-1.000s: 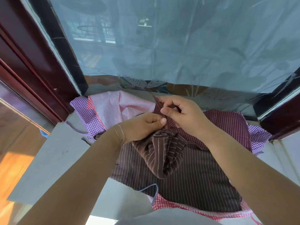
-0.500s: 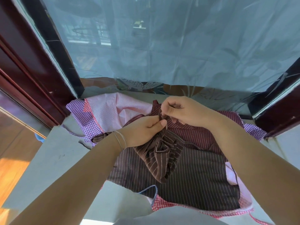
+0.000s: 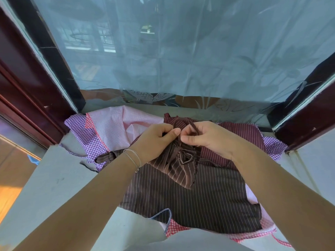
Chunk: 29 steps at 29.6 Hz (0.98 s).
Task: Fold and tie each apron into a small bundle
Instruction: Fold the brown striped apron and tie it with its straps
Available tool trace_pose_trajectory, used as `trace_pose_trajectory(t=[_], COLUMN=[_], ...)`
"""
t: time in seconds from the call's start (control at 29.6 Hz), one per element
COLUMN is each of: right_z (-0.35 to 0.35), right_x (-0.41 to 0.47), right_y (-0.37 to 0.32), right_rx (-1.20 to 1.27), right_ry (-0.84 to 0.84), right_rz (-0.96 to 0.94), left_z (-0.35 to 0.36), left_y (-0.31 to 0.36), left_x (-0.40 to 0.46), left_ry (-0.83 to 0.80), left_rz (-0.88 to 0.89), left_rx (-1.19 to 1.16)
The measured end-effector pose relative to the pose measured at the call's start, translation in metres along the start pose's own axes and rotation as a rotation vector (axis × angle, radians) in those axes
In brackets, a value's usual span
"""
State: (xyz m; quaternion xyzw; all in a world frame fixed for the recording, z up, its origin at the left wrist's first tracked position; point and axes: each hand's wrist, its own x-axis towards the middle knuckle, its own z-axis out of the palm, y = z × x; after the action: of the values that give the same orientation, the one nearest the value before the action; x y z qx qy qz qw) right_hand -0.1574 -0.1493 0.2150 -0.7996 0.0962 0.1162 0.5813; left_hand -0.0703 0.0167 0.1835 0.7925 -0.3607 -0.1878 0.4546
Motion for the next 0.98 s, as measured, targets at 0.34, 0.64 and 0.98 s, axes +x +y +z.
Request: trace_pose_trajectory(t=[0.34,0.64,0.98], right_z=[-0.020,-0.006,0.004], right_x=[-0.013,-0.021,-0.020], right_y=[0.002,0.012,0.010], right_rx=[0.062,0.163,-0.019], right_ry=[-0.153,0.019,0.345], right_rz=[0.047,-0.102,-0.165], left_z=[0.004,0.011,0.013], left_y=[0.016,0.025,0.034], left_x=[-0.001,0.002,0.013], left_ry=[-0.121,-0.010,0.028], left_rz=[0.082,0.183,0.154], left_rx=[-0.022,-0.015,-0.066])
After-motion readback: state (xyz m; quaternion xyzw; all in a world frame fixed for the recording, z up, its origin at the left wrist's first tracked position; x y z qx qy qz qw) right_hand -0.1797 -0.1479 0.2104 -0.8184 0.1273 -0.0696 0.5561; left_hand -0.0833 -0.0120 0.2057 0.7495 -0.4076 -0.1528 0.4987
